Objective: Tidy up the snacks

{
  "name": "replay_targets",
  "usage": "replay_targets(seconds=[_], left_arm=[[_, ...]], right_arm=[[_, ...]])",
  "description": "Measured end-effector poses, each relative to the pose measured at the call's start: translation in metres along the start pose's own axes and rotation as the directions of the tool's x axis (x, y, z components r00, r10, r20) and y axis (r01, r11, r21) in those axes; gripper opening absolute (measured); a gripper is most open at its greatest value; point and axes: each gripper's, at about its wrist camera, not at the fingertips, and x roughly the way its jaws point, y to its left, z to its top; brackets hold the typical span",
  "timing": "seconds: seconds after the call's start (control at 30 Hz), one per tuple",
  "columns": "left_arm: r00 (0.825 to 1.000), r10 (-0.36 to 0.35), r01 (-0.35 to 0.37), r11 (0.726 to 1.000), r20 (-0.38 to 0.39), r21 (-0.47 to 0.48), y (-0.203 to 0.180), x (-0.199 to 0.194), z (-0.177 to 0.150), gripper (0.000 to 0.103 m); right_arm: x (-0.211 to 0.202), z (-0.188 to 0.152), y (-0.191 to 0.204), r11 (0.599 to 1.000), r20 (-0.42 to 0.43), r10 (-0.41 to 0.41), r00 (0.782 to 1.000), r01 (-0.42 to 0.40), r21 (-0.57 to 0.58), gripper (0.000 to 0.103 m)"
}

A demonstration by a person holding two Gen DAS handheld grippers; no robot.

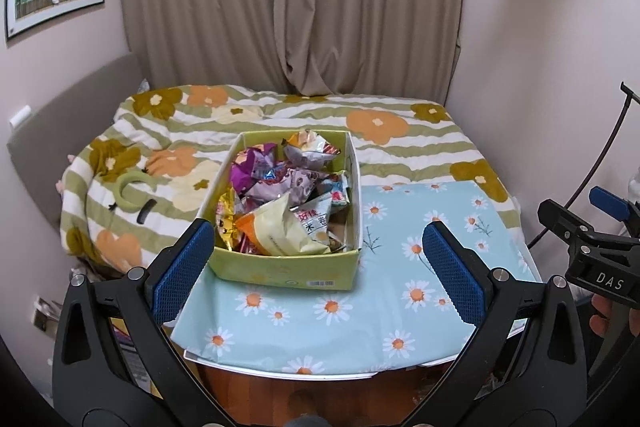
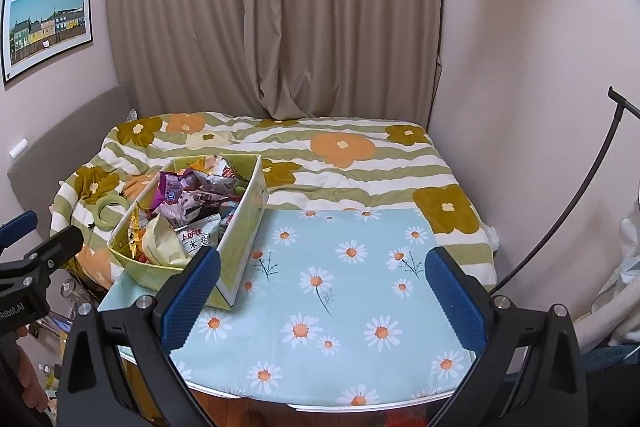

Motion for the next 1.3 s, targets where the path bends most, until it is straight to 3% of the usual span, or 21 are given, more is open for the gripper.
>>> replay_targets(seconds=[1.3], left_arm=[[1.000, -0.006, 0.006, 1.000, -0.016, 0.022, -0.0088, 0.0054, 0.0018, 0.103]], right_arm=[[0.0027, -0.0024, -0.0056, 0.999, -0.023, -0.023, 0.999, 0.023, 0.022, 0.102]])
